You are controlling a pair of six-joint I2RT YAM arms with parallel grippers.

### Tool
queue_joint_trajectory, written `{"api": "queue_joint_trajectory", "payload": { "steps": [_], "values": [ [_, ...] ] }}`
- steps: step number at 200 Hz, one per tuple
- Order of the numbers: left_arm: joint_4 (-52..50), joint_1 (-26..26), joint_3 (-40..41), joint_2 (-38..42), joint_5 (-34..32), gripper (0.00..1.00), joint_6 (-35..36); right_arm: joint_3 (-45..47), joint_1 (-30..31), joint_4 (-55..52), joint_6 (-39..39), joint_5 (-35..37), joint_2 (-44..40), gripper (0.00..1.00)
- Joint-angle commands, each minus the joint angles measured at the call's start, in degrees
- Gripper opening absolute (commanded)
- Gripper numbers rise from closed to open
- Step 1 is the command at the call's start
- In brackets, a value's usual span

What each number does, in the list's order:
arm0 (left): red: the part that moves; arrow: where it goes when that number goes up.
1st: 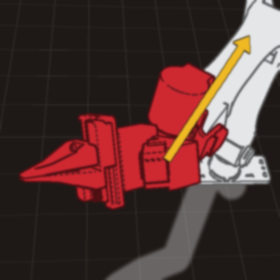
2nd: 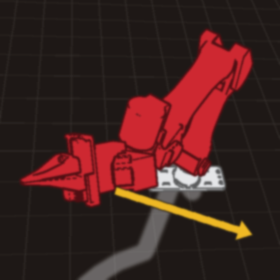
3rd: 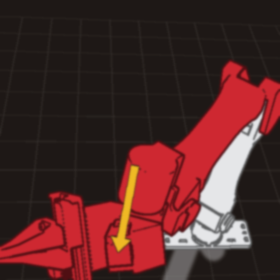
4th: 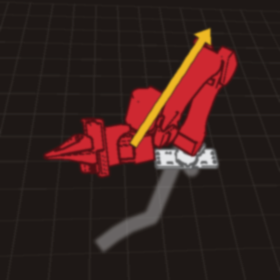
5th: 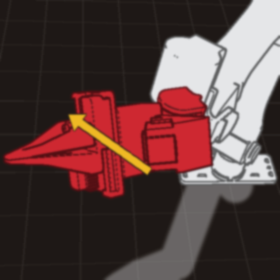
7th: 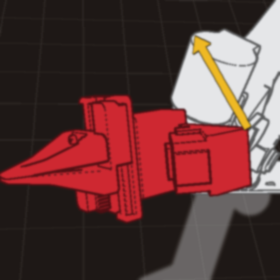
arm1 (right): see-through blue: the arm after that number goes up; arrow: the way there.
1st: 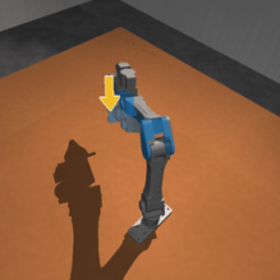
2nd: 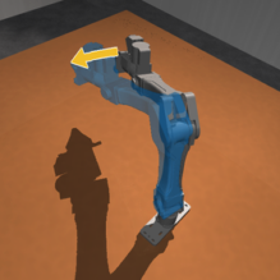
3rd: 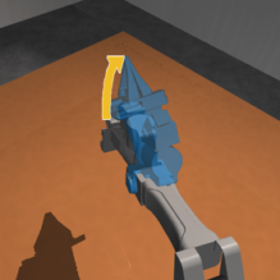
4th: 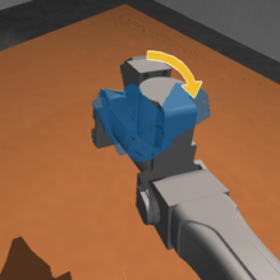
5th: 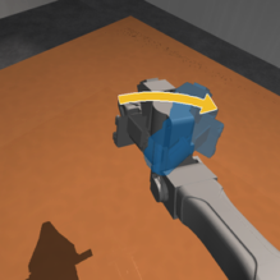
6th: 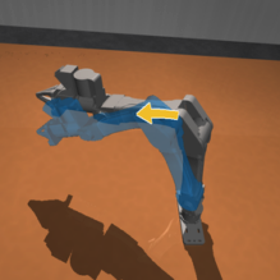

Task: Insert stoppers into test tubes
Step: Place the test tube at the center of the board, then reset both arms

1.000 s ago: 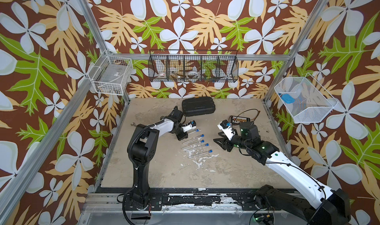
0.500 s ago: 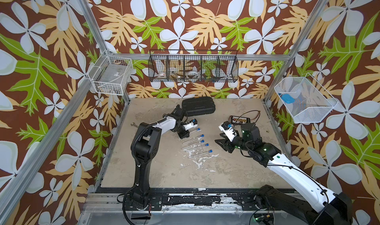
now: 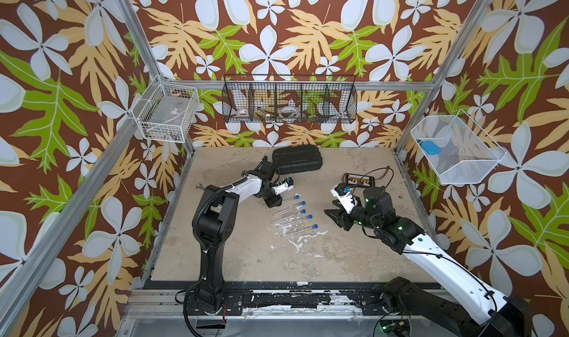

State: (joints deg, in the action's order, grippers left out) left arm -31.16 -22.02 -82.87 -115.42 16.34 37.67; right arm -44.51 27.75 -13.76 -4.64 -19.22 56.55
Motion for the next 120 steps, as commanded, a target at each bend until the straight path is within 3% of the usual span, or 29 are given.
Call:
{"api": "queue_joint_trajectory", "payload": {
  "steps": [1,21,52,77,95,105,113,120],
  "values": [
    [6.28,0.27,1.94,6.01,-0.14,0.37,-2.82,1.34,-1.72,5.43,3.39,2.70,-0.39,0.53],
    [21.38,0.22,11.16,16.09,-3.63,0.37,-9.06,4.16,-7.03,10.50,6.93,5.71,-0.82,0.52],
    [48.87,0.31,32.97,34.59,-16.33,0.41,-22.35,10.81,-15.93,18.76,9.07,13.03,-2.01,0.54],
    [58.89,1.17,46.84,45.53,-29.36,0.54,-30.39,17.65,-22.54,27.58,9.56,18.34,-1.30,0.56],
    [63.58,4.31,55.97,51.15,-32.33,0.62,-35.19,22.88,-25.90,35.84,10.35,23.49,0.59,0.57],
    [67.01,6.53,61.17,53.32,-34.01,0.70,-38.02,25.57,-26.65,40.79,10.59,27.07,2.23,0.56],
    [70.10,8.08,64.98,54.29,-34.63,0.98,-38.63,27.27,-26.73,44.65,10.87,30.67,3.95,0.56],
    [73.06,8.77,67.96,54.58,-36.06,1.00,-39.04,28.75,-26.76,48.34,10.56,32.24,5.45,0.55]
  ]
}}
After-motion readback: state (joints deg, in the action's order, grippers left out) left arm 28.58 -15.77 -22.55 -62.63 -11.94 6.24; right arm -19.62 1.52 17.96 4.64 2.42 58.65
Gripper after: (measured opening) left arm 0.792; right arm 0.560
